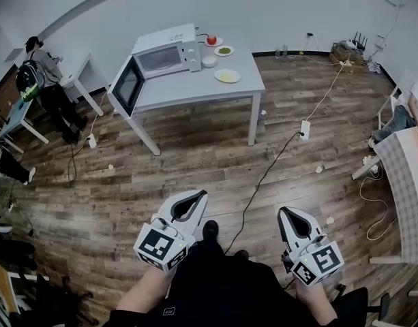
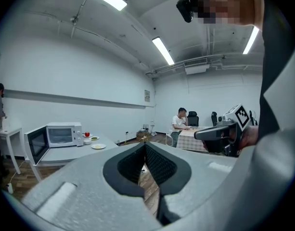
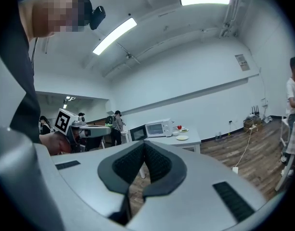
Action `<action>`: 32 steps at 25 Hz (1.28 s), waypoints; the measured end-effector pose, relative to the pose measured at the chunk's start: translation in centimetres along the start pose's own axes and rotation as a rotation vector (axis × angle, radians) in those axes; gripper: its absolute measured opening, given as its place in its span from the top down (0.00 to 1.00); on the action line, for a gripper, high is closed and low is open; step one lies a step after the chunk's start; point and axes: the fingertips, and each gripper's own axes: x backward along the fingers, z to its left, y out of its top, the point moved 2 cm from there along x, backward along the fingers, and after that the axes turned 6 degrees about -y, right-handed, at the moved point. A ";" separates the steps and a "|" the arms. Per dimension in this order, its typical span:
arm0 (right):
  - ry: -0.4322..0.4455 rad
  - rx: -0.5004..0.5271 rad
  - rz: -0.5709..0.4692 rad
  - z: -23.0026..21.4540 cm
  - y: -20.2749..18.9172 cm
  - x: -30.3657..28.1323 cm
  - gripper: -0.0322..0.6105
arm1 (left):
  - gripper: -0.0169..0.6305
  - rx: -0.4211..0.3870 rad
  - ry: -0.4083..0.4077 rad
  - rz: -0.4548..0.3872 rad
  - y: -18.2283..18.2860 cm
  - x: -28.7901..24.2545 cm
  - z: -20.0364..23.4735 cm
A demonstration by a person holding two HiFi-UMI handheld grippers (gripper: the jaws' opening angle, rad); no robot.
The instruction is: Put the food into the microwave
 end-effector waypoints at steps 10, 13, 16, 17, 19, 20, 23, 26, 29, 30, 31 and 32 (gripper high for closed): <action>-0.010 0.006 0.034 -3.5 0.4 -5.2 0.93 | 0.96 0.012 -0.021 -0.002 -0.4 -5.5 4.8; -0.019 0.009 0.031 -5.1 1.2 -7.6 0.93 | 0.96 0.006 -0.031 -0.013 0.0 -7.6 7.0; -0.022 0.016 0.027 -6.5 2.2 -10.9 0.93 | 0.96 -0.014 -0.035 -0.016 0.8 -9.7 9.8; -0.021 0.018 0.025 -6.9 2.6 -12.1 0.93 | 0.96 -0.014 -0.037 -0.019 1.1 -10.4 10.9; -0.016 0.025 0.023 -7.5 3.5 -14.9 0.93 | 0.96 -0.019 -0.043 -0.024 1.8 -11.7 13.2; -0.013 0.030 0.022 -7.8 3.9 -16.3 0.93 | 0.96 -0.027 -0.046 -0.023 2.1 -12.3 14.4; -0.009 0.038 0.017 -8.8 5.2 -20.7 0.93 | 0.96 -0.047 -0.046 -0.019 2.9 -14.0 18.4; -0.001 0.042 0.015 -9.4 6.3 -25.2 0.93 | 0.96 -0.049 -0.042 -0.018 3.4 -15.4 22.4; 0.005 0.059 0.023 -9.7 7.0 -29.6 0.93 | 0.96 -0.039 -0.047 -0.014 3.3 -16.6 26.2; 0.005 0.064 0.029 -9.8 7.0 -30.9 0.93 | 0.96 -0.039 -0.054 -0.013 3.3 -16.9 27.3; 0.005 0.068 0.037 -10.0 7.0 -32.2 0.93 | 0.96 -0.042 -0.062 -0.010 3.2 -17.2 28.4; 0.006 0.070 0.047 -10.2 6.9 -33.4 0.93 | 0.96 -0.049 -0.070 -0.006 3.1 -17.6 29.4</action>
